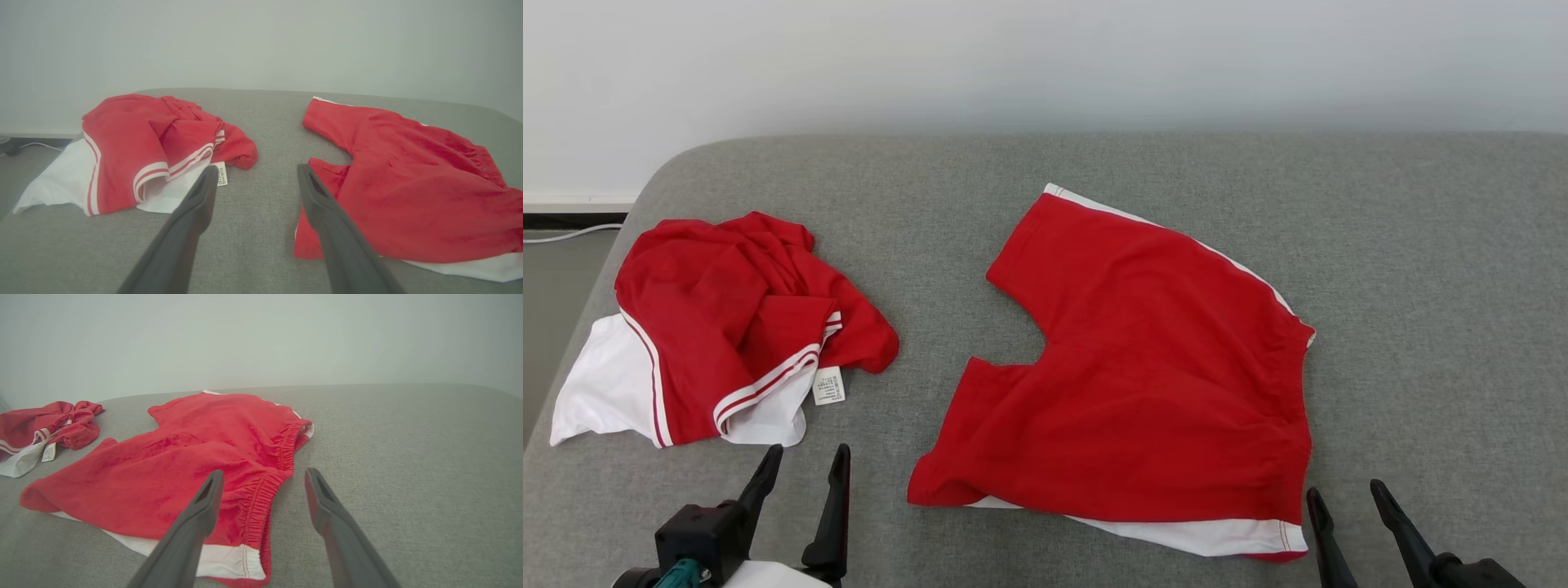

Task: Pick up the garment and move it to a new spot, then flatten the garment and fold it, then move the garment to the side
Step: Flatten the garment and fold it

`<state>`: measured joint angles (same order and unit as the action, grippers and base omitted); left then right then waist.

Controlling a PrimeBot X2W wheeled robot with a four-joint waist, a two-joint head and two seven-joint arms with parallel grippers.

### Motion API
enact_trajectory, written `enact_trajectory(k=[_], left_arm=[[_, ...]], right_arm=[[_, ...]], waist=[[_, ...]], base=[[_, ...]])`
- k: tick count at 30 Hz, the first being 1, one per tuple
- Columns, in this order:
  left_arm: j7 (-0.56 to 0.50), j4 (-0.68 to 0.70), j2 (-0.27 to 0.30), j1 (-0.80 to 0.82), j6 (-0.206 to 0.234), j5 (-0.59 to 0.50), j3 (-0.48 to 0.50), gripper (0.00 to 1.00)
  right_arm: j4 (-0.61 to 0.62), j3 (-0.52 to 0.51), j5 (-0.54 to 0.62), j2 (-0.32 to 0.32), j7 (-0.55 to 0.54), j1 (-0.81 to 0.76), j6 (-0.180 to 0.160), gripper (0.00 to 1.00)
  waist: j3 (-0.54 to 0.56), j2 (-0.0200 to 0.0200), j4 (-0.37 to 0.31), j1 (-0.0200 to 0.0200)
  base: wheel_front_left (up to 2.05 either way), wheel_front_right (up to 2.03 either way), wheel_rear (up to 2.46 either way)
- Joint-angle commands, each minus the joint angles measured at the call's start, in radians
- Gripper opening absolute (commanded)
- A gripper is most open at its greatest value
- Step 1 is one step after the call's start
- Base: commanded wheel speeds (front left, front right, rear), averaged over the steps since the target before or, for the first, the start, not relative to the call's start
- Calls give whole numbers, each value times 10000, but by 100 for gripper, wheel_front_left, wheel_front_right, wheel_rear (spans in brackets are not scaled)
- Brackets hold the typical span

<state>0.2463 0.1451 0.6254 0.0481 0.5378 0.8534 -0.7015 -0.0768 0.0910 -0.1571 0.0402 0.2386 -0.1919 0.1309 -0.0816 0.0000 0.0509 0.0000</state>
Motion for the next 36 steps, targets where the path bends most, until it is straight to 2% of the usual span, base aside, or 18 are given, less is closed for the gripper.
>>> enact_trajectory(k=[1, 7, 18, 27, 31, 32, 33, 34, 35, 36], left_arm=[[21, 193, 291, 512, -31, -75, 357, 100], [-368, 240, 363, 729, -395, -160, -54, 100], [-789, -863, -195, 1249, -1790, 40, -914, 100], [-1055, -1677, -404, 1616, -2353, 311, -1050, 100], [-1113, -1808, -421, 1640, -2434, 421, -1034, 100], [-1087, -1822, -437, 1633, -2456, 475, -999, 76], [-1108, -1822, -451, 1616, -2460, 517, -997, 43], [-1136, -1800, -462, 1604, -2463, 559, -995, 23], [-1123, -1780, -459, 1603, -2457, 576, -974, 0], [-1121, -1773, -440, 1606, -2449, 582, -957, 0]], right_arm=[[253, 256, 96, 110, 195, 354, -2, 100], [132, 480, 0, 106, 202, 411, -2, 100], [-665, 1241, -347, 102, 206, 769, -2, 100], [-1374, 1818, -722, 102, 221, 1384, -2, 100], [-1424, 1973, -798, 101, 224, 1442, -2, 100], [-1424, 2013, -819, 101, 225, 1459, -2, 98], [-1420, 2051, -832, 101, 226, 1459, -2, 52], [-1398, 2089, -847, 101, 227, 1458, -2, 38], [-1377, 2117, -862, 101, 227, 1462, -2, 7], [-1364, 2148, -895, 101, 228, 1470, -2, 0]], waist=[[-35, 0, -15, 0], [-292, 0, -129, 0], [-1261, 0, -738, 0], [-1848, 0, -871, 0], [-1917, 0, -889, 0], [-1939, 0, -904, 0], [-1948, 0, -912, 0], [-1969, 0, -917, 0], [-1983, 0, -922, 0], [-2000, 0, -924, 0]], base=[[0, 0, 0], [0, 0, 0], [0, 0, 0], [0, 0, 0], [0, 0, 0], [0, 0, 0], [0, 0, 0], [0, 0, 0], [0, 0, 0], [0, 0, 0]])
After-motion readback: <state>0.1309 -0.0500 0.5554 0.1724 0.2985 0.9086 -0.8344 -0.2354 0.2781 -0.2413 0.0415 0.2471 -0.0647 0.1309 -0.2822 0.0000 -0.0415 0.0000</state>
